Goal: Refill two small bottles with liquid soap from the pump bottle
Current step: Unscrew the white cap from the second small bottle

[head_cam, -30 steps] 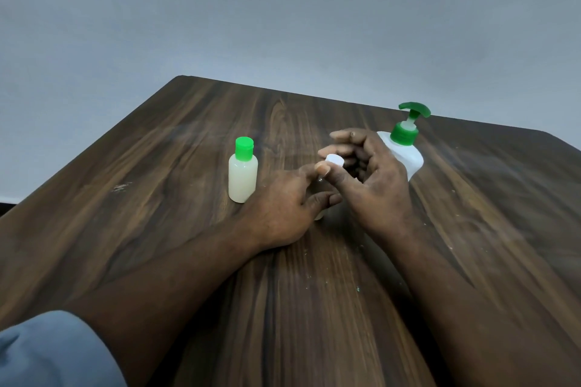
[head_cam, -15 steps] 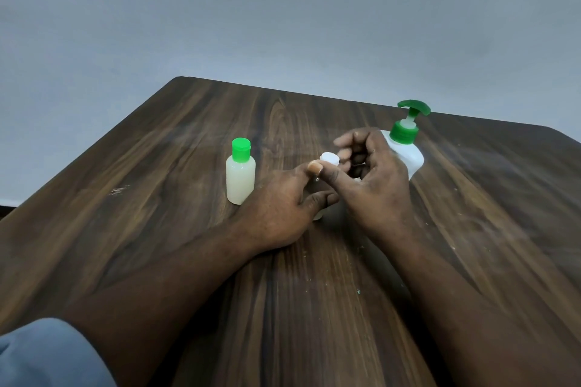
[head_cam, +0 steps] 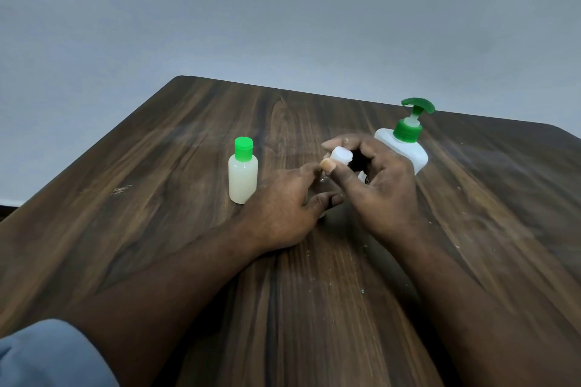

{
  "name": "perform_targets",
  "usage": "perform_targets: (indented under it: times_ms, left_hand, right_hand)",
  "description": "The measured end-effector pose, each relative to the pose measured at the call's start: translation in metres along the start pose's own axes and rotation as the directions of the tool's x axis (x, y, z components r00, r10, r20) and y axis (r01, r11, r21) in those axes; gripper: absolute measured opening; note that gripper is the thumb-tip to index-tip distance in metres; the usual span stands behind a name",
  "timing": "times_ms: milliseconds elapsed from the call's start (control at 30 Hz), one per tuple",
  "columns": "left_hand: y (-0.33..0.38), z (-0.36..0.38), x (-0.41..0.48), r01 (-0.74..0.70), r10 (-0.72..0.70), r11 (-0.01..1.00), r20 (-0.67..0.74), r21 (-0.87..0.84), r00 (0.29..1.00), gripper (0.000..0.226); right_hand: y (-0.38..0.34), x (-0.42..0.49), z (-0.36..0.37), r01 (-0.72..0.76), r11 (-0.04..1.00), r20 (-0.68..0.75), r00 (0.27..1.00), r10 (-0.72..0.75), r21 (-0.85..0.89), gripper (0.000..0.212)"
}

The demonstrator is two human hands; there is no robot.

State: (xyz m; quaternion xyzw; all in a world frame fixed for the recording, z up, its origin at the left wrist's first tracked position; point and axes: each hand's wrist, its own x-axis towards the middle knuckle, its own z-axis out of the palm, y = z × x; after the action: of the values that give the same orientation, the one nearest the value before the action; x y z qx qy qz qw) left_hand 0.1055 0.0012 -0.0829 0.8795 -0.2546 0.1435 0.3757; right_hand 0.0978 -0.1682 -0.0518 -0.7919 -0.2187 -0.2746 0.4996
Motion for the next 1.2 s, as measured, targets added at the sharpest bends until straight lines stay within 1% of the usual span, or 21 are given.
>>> perform_targets:
  times_ms: [33, 133, 233, 300, 367, 433, 533, 600, 667, 733, 800, 867, 900, 1000, 1033, 1067, 1133, 1200]
  left_hand:
    - [0.0, 0.0, 0.0, -0.003, 0.003, 1.0, -0.006, -0.008, 1.0, 0.036]
    - [-0.003, 0.0, -0.001, 0.011, -0.011, 0.999, -0.015, -0.042, 1.0, 0.03]
    - [-0.002, 0.0, -0.001, 0.011, -0.012, 0.998, -0.017, -0.057, 1.0, 0.035]
    - [-0.001, 0.0, -0.001, 0.012, -0.012, 0.998, -0.011, -0.064, 1.0, 0.032]
    - [0.0, -0.001, -0.001, 0.009, -0.01, 0.998, -0.014, -0.057, 1.0, 0.031]
    - [0.001, -0.001, -0.001, 0.002, -0.003, 0.998, -0.022, -0.06, 1.0, 0.035]
    - [0.003, -0.003, -0.002, -0.042, 0.037, 0.998, -0.096, -0.05, 0.995, 0.029]
    - [0.005, -0.005, -0.002, -0.08, 0.069, 0.995, -0.181, -0.056, 0.981, 0.024]
    - [0.008, -0.007, -0.002, -0.112, 0.087, 0.991, -0.273, -0.076, 0.958, 0.03]
    - [0.011, -0.011, -0.003, -0.146, 0.11, 0.986, -0.345, -0.08, 0.932, 0.033]
    - [0.016, -0.015, -0.005, -0.194, 0.145, 0.978, -0.407, -0.081, 0.902, 0.026]
    - [0.021, -0.019, -0.008, -0.242, 0.19, 0.968, -0.451, -0.06, 0.872, 0.017]
    - [0.023, -0.02, -0.01, -0.254, 0.204, 0.966, -0.461, -0.048, 0.863, 0.019]
    - [0.025, -0.021, -0.012, -0.248, 0.208, 0.968, -0.45, -0.032, 0.869, 0.022]
    - [0.025, -0.021, -0.012, -0.243, 0.203, 0.969, -0.442, -0.034, 0.873, 0.021]
    - [0.024, -0.021, -0.012, -0.239, 0.199, 0.97, -0.436, -0.038, 0.877, 0.019]
    - [0.023, -0.02, -0.011, -0.237, 0.198, 0.971, -0.43, -0.04, 0.881, 0.022]
    - [0.022, -0.019, -0.011, -0.24, 0.202, 0.97, -0.415, -0.039, 0.887, 0.021]
  right_hand:
    - [0.0, 0.0, -0.001, -0.001, 0.999, -0.005, 1.0, 0.001, 0.045, 0.018]
    - [-0.002, 0.001, 0.0, -0.039, 0.985, -0.033, 0.998, 0.045, 0.165, 0.019]
    - [0.001, 0.001, 0.003, -0.087, 0.954, -0.007, 0.996, 0.093, 0.288, 0.016]
    - [0.001, 0.001, 0.003, -0.123, 0.949, 0.025, 0.992, 0.121, 0.289, 0.015]
    - [0.001, 0.0, 0.003, -0.137, 0.963, 0.048, 0.99, 0.13, 0.233, 0.014]
    - [0.0, 0.001, 0.003, -0.117, 0.978, 0.029, 0.993, 0.114, 0.171, 0.017]
    - [-0.001, 0.003, 0.002, -0.082, 0.98, -0.052, 0.994, 0.093, 0.183, 0.024]
    - [-0.001, 0.003, 0.002, -0.091, 0.969, -0.089, 0.989, 0.114, 0.228, 0.02]
    - [-0.001, 0.003, 0.003, -0.11, 0.95, -0.103, 0.984, 0.145, 0.291, 0.015]
    - [0.0, 0.002, 0.004, -0.128, 0.942, -0.103, 0.981, 0.167, 0.31, 0.013]
    - [0.0, 0.001, 0.006, -0.151, 0.957, -0.078, 0.982, 0.175, 0.249, 0.014]
    - [0.001, -0.002, 0.008, -0.155, 0.982, -0.048, 0.986, 0.161, 0.108, 0.014]
    - [0.001, -0.003, 0.01, -0.153, 0.988, -0.034, 0.988, 0.154, 0.026, 0.014]
    - [0.004, -0.007, 0.017, -0.174, 0.974, 0.04, 0.983, 0.181, -0.147, 0.03]
    - [0.006, -0.007, 0.02, -0.185, 0.968, 0.078, 0.977, 0.2, -0.168, 0.031]
    - [0.008, -0.008, 0.022, -0.183, 0.965, 0.118, 0.971, 0.207, -0.185, 0.027]
    - [0.011, -0.009, 0.023, -0.13, 0.963, 0.177, 0.969, 0.174, -0.235, 0.019]
    - [0.01, -0.009, 0.025, -0.058, 0.959, 0.19, 0.975, 0.114, -0.277, 0.03]
